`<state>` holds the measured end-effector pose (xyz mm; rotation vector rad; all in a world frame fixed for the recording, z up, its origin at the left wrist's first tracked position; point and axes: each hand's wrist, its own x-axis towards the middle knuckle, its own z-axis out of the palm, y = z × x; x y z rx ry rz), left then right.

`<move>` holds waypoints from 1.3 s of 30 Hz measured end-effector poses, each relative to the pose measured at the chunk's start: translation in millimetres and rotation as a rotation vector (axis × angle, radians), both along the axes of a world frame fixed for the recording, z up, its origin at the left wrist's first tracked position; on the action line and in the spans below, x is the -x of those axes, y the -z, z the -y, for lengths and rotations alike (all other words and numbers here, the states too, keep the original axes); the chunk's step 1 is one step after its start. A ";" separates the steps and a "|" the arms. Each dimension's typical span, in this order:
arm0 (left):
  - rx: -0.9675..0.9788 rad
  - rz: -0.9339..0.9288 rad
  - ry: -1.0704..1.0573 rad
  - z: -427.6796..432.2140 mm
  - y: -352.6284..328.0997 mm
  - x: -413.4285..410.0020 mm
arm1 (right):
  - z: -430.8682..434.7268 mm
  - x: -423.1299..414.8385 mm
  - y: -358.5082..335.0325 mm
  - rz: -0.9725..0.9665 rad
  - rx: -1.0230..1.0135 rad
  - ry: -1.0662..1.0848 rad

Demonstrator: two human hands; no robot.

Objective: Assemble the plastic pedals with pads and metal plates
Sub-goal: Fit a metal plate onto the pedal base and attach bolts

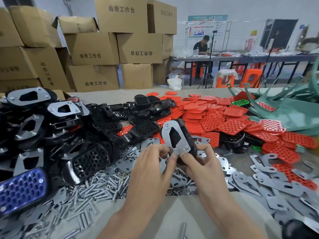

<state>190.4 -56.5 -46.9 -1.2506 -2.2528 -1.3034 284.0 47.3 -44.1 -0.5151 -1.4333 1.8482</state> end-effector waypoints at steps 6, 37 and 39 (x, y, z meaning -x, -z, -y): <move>0.073 0.155 -0.031 -0.7 -3.3 3.1 | 5.1 0.7 -1.9 0.039 -0.136 0.020; 0.113 -0.443 0.087 6.9 -12.9 9.7 | 14.3 -4.7 -12.1 -0.010 -0.388 0.048; 0.194 -0.677 0.080 6.1 -11.0 13.8 | 13.7 -5.0 -13.0 -0.008 -0.355 0.048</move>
